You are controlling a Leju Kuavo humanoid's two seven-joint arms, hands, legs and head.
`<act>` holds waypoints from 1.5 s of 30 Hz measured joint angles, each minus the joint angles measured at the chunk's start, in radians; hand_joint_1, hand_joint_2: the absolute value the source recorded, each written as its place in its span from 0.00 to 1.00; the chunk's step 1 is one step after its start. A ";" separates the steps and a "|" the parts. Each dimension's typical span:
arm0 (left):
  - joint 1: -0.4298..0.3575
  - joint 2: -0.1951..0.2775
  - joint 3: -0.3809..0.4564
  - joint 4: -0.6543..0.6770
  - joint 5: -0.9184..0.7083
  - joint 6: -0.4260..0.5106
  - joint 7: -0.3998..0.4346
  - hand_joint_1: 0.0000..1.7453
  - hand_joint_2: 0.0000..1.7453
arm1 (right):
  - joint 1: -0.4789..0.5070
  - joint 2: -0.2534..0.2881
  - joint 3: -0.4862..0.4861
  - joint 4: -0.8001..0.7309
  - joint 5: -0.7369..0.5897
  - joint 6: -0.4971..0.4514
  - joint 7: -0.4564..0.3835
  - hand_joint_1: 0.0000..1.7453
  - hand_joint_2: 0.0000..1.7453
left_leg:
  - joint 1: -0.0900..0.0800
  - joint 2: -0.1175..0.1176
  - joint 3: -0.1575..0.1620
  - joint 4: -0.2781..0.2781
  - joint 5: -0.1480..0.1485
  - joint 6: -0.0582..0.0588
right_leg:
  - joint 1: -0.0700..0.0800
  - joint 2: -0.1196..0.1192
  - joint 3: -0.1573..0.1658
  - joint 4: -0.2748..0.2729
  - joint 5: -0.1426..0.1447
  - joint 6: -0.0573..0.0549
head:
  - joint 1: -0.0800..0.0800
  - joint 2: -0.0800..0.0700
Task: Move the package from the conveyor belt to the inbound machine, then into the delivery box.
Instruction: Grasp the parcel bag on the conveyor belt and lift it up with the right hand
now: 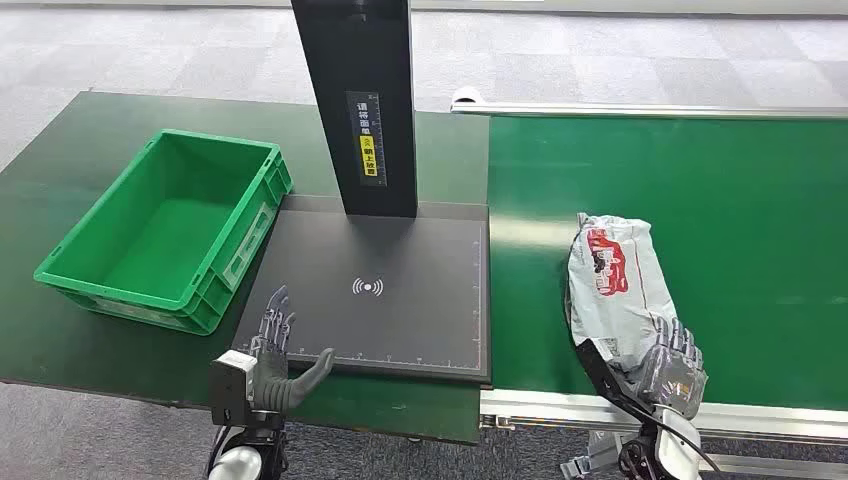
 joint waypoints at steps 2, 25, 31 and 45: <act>0.000 0.000 0.000 0.000 0.000 0.000 0.000 0.00 1.00 | -0.002 0.000 -0.002 0.003 -0.004 0.000 0.000 0.00 1.00 | 0.000 0.000 0.000 0.000 0.000 0.000 | 0.000 0.000 0.000 0.000 0.000 0.000 | 0.000 0.000; 0.012 0.016 0.000 0.000 0.031 0.013 -0.013 0.00 1.00 | 0.006 0.013 -0.028 -0.029 -0.074 0.079 -0.083 1.00 1.00 | 0.000 -0.001 0.001 0.000 0.000 0.000 | 0.000 0.000 0.001 0.000 0.000 0.000 | 0.000 0.000; 0.012 0.016 0.000 0.000 0.031 0.013 -0.013 0.00 1.00 | 0.017 0.018 -0.028 -0.055 -0.085 0.080 -0.085 1.00 1.00 | 0.000 -0.001 0.001 0.000 0.000 0.000 | 0.000 0.000 0.001 0.000 0.000 0.000 | 0.000 0.000; 0.012 0.015 0.000 0.000 0.031 0.013 -0.013 0.00 1.00 | 0.024 0.023 -0.028 -0.067 -0.092 0.072 -0.095 1.00 1.00 | 0.000 -0.001 0.001 0.000 0.000 0.000 | 0.000 0.000 0.001 0.000 0.000 0.000 | 0.000 0.000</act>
